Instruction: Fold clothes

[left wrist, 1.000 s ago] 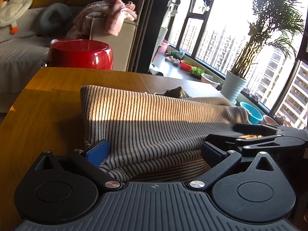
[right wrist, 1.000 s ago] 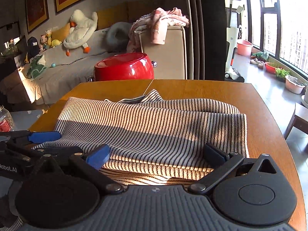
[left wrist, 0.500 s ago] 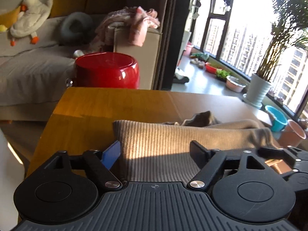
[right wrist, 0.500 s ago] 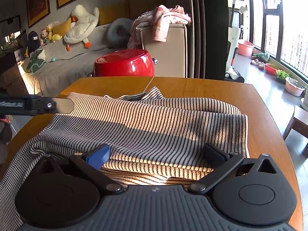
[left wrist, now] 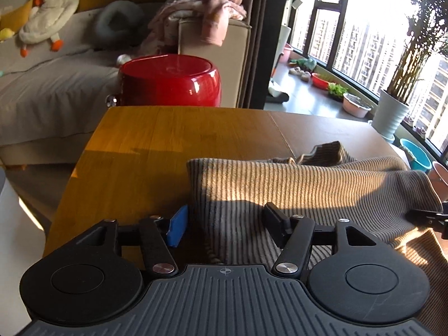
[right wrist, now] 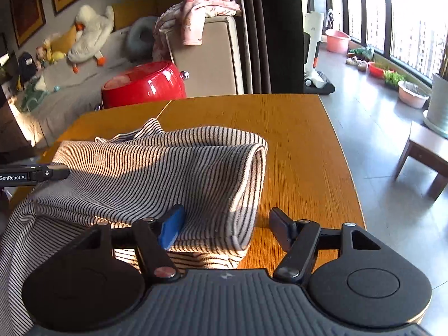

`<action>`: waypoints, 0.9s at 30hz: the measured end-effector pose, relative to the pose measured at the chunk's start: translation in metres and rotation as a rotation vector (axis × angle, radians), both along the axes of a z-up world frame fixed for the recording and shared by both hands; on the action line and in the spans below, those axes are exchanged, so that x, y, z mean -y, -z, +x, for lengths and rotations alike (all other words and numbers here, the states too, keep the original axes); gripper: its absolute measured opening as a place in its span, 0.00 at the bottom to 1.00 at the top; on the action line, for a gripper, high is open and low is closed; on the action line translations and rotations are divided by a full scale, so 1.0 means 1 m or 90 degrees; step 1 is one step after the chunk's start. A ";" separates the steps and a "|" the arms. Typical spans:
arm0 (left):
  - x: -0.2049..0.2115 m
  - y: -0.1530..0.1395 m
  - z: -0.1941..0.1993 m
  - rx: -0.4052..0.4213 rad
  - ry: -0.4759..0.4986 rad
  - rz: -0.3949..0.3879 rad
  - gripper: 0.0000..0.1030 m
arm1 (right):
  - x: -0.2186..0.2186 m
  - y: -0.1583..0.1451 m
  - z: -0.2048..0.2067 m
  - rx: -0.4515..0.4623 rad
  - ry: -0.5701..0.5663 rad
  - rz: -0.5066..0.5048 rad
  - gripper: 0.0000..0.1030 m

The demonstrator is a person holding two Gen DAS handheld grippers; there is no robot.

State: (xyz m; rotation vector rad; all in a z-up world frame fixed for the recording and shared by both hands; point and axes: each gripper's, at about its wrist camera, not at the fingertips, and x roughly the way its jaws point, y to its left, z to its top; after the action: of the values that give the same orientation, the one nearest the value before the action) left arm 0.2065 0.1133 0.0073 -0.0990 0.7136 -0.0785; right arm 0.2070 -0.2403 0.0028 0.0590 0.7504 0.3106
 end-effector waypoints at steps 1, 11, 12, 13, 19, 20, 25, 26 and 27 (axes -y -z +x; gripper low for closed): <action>-0.005 -0.002 0.001 0.002 -0.003 -0.004 0.61 | 0.004 -0.001 0.001 0.000 0.002 0.013 0.66; -0.014 0.009 0.032 -0.044 0.030 -0.076 0.82 | -0.063 -0.047 0.063 0.080 -0.086 0.036 0.66; -0.014 0.009 0.034 -0.043 0.034 -0.077 0.82 | -0.071 -0.042 0.075 0.063 -0.097 0.040 0.66; -0.014 0.009 0.034 -0.043 0.039 -0.079 0.82 | -0.081 -0.037 0.083 0.051 -0.114 0.028 0.66; -0.016 0.012 0.034 -0.033 0.069 -0.081 0.90 | -0.130 -0.007 0.100 0.022 -0.203 -0.105 0.65; -0.013 0.013 0.033 -0.030 0.071 -0.072 0.91 | -0.134 -0.007 0.100 0.027 -0.199 -0.112 0.65; -0.005 0.015 0.026 -0.011 0.068 -0.046 0.92 | -0.124 -0.025 0.109 0.076 -0.096 -0.081 0.65; -0.005 0.016 0.025 -0.005 0.067 -0.041 0.92 | -0.124 -0.032 0.107 0.085 -0.118 -0.075 0.65; -0.003 0.017 0.023 0.000 0.066 -0.035 0.92 | -0.126 -0.036 0.104 0.079 -0.155 -0.080 0.67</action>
State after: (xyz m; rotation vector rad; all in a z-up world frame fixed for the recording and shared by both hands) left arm 0.2297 0.1167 -0.0095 -0.1152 0.7161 -0.1973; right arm 0.3108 -0.1138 0.0386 -0.1707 0.6528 0.4925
